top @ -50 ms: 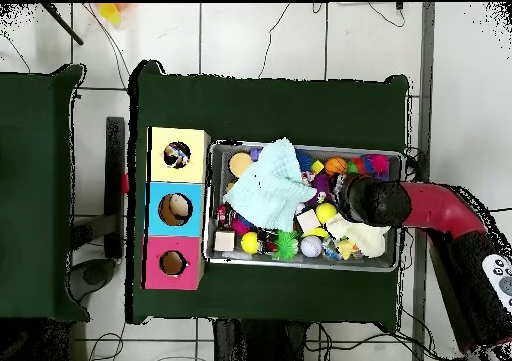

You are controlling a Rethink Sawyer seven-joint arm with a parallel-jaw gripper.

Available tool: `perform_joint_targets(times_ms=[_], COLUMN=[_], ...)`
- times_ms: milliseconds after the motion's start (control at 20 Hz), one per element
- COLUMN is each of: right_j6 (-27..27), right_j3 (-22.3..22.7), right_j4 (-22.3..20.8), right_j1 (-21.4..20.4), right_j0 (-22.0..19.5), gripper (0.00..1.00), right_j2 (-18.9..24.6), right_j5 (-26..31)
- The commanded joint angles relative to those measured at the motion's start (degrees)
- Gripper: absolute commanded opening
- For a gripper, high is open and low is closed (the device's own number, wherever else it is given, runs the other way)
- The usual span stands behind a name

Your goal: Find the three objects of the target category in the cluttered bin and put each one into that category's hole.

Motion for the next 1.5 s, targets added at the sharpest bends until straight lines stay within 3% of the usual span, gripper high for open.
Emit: perform_joint_targets(times_ms=[50, 900, 950, 1500], right_j6=[-5.41, -5.42, -5.53, -4.82], right_j3=[2.28, -2.10, -2.24, -1.65], right_j4=[-0.43, -3.23, -3.11, -3.83], right_j1=[3.27, 7.25, 7.16, 6.49], right_j0=[1.07, 3.70, 3.80, 4.39], gripper=[1.00, 1.00, 0.00, 0.00], right_j2=[1.55, -0.58, -0.70, -1.18], right_j5=[-2.12, -3.61, -3.37, -4.82])
